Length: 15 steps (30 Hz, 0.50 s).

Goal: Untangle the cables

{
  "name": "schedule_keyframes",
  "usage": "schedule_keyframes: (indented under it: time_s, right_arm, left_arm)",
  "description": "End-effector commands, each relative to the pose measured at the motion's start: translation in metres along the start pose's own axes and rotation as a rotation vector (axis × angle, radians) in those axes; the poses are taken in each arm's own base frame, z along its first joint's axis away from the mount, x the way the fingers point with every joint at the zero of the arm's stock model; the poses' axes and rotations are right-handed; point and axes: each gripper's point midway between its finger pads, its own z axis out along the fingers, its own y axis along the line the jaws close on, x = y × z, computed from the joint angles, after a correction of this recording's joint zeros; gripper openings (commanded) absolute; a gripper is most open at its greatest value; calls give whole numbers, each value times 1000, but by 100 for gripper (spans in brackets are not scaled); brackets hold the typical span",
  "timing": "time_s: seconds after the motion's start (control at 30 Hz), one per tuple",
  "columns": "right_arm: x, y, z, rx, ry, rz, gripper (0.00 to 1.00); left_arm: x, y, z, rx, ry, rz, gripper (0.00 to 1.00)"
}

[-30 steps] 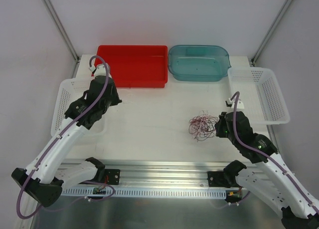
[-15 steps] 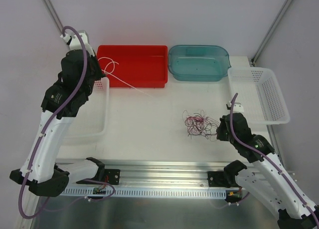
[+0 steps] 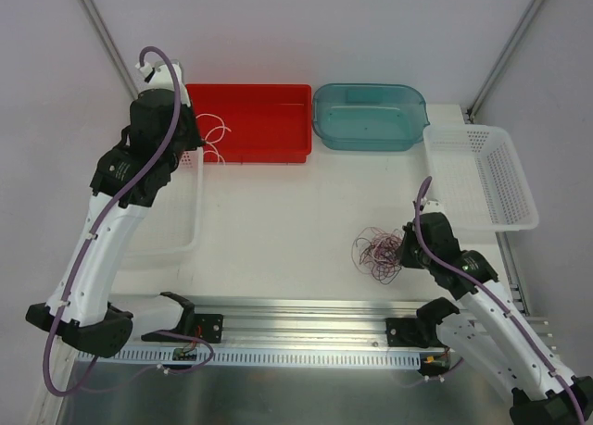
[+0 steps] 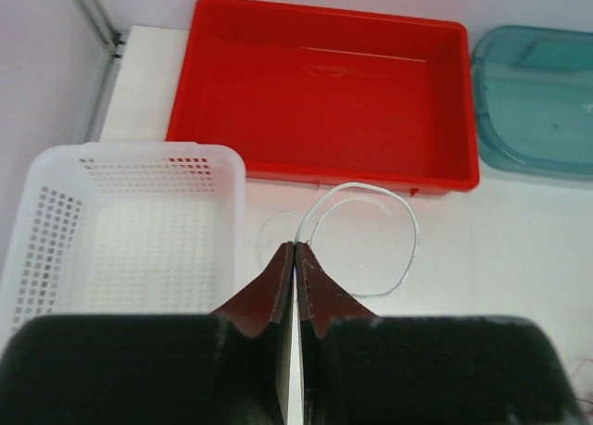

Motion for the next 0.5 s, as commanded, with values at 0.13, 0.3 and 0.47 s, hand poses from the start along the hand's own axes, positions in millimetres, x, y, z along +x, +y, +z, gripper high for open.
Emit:
schedule_keyframes:
  time_s: [0.13,0.3,0.47]
  right_arm:
    - [-11,40,2,-200,-10,4,8]
    - [-18,56,-2,-278,-6,-24,40]
    - [-26,67,-7,-330,-24,-50,73]
  left_arm:
    - [-33,-35,-7,179,-53,-68,0]
    - [-59,-49,-3,216,-90,-89,0]
    - [-85,-64,16,231,-124,-103,0]
